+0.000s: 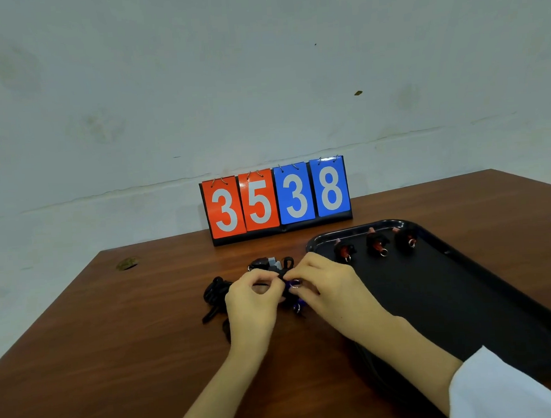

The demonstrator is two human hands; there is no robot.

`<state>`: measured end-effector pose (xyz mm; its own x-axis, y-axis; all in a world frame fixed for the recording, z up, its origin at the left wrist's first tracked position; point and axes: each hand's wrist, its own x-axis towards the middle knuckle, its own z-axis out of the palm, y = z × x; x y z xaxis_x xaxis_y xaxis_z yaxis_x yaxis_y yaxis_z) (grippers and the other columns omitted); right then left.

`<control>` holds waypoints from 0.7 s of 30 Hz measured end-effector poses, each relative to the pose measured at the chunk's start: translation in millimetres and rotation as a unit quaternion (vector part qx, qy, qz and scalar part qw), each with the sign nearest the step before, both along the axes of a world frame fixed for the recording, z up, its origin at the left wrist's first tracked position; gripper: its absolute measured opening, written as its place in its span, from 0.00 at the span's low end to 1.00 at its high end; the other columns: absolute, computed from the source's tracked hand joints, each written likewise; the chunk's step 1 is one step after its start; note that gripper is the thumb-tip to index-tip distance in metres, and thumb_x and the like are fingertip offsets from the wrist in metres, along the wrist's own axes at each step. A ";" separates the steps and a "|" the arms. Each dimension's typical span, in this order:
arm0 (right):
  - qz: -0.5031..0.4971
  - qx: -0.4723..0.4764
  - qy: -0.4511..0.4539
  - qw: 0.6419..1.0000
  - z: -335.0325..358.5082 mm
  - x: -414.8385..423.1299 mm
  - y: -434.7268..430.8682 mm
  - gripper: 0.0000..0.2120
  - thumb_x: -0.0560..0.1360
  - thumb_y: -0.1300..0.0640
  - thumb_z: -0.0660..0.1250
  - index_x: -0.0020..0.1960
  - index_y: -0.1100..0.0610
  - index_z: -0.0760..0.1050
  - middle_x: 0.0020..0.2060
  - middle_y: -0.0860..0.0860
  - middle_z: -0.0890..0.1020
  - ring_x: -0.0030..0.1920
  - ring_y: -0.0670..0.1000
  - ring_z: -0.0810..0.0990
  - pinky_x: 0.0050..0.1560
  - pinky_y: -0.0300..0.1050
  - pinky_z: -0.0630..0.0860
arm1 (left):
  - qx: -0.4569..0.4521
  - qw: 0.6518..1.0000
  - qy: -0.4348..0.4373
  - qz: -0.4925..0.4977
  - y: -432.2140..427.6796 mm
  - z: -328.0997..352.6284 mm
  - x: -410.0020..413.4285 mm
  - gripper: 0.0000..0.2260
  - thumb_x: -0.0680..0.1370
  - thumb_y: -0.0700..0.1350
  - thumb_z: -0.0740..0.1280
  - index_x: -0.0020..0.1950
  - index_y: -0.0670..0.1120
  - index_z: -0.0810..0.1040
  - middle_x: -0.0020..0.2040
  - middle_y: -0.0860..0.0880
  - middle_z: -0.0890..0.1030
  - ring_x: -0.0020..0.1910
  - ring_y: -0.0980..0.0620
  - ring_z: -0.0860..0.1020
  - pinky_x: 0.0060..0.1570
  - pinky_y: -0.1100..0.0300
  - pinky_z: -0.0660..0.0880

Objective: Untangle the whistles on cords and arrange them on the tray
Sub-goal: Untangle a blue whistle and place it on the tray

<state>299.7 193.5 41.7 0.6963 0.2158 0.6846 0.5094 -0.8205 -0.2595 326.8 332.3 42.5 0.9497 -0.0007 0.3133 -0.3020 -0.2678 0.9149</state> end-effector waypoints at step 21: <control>0.014 0.023 -0.015 1.000 6.1 -7.1 -1.4 0.08 0.69 0.62 0.72 0.48 0.58 0.81 0.44 0.50 0.81 0.42 0.45 0.80 0.43 0.38 0.80 | -0.146 0.967 0.144 -0.152 7.6 8.5 8.1 0.09 0.79 0.34 0.60 0.49 0.43 0.78 0.42 0.44 0.79 0.38 0.51 0.76 0.41 0.57 0.73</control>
<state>292.6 192.1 47.9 0.6694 0.2034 0.7146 0.5402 -0.7935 -0.2801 334.9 339.9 51.0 0.9676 -0.2439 0.0656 -0.0486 0.0750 0.9960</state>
